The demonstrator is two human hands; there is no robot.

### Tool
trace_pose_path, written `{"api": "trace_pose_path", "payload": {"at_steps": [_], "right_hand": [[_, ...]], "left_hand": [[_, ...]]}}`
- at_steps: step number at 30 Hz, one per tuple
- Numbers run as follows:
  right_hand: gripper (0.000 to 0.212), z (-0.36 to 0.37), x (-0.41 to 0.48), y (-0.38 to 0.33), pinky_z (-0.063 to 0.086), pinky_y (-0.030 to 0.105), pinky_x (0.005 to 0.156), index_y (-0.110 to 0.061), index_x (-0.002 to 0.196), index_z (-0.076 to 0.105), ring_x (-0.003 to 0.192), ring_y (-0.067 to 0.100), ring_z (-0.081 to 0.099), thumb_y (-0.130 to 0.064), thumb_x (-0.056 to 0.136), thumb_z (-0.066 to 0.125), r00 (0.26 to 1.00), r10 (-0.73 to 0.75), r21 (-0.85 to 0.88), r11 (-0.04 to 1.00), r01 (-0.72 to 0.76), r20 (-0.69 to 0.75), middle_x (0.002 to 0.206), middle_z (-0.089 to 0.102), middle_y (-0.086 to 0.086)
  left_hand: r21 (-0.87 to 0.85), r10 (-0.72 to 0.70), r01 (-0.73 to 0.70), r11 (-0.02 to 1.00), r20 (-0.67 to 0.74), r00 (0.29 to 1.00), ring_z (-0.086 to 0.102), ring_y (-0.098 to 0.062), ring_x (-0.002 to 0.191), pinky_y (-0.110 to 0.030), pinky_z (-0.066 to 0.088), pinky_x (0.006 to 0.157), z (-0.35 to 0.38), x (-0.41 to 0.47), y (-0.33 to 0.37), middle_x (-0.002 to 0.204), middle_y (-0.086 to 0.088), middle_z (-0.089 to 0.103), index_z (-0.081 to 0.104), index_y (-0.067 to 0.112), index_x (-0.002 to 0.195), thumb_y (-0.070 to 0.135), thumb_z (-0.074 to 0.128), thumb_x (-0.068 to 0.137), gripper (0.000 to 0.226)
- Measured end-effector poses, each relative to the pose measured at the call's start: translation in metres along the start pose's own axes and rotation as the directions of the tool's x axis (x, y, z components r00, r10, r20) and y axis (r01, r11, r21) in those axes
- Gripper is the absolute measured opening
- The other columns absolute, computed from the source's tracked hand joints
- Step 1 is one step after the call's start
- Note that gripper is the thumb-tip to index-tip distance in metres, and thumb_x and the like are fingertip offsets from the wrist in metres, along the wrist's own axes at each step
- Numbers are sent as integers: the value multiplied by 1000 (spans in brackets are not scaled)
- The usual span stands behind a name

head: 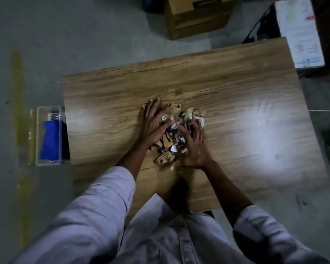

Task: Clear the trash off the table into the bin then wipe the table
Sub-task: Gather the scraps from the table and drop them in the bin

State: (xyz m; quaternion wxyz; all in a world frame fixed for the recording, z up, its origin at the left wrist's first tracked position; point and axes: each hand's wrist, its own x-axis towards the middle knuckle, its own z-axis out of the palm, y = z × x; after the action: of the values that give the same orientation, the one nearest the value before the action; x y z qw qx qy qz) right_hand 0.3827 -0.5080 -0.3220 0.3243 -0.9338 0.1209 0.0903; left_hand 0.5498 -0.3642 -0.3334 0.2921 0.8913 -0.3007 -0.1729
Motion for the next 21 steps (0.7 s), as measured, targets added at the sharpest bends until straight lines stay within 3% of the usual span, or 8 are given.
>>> {"api": "trace_pose_path", "payload": {"at_steps": [3,7,10,14,18,21], "right_hand": [[155,14,0,-18,8,67,120,-33,162,13,154,44,-14,-102,32,61,999,10,-42,999,-12,-47,167,-14,23],[138,26,6,-33,8,64,121,-34,161,16,154,45,-7,-101,47,54,988,74,-42,996,-80,-137,167,-3,25],[128,31,13,-40,10,57,124,-29,158,31,155,42,3,-92,52,65,967,141,-55,986,-155,-210,167,10,21],[106,32,21,-45,13,53,124,-21,152,43,154,40,13,-62,60,73,940,102,-29,993,-118,-327,166,21,16],[92,30,24,-48,16,49,124,-27,152,43,154,36,15,-50,66,64,949,77,-39,995,-94,-306,165,26,7],[89,29,26,-45,25,52,119,-30,153,41,150,37,24,-51,68,59,969,44,-72,995,-64,-244,161,33,1]], "left_hand": [[-11,-32,31,999,-61,998,5,-21,157,-39,-9,125,11,-8,3,168,0,20,48,41,147,58,36,96,55],[-186,-95,64,981,-167,981,16,-25,155,-41,4,125,19,-18,7,163,-6,33,59,28,140,46,38,100,48],[-262,-92,37,964,-200,976,18,-23,154,-48,10,125,26,-28,7,159,-6,40,60,24,139,42,39,103,46],[-377,-128,40,925,-212,969,23,-25,152,-59,18,121,36,-43,7,153,-10,47,60,11,136,36,39,103,46],[-536,-257,123,836,-184,949,24,-19,151,-57,19,122,45,-56,16,150,-9,49,57,6,134,36,43,101,47],[-661,-344,174,730,-135,929,27,-20,152,-60,21,122,47,-60,19,151,9,50,56,14,137,40,47,101,45]]}}
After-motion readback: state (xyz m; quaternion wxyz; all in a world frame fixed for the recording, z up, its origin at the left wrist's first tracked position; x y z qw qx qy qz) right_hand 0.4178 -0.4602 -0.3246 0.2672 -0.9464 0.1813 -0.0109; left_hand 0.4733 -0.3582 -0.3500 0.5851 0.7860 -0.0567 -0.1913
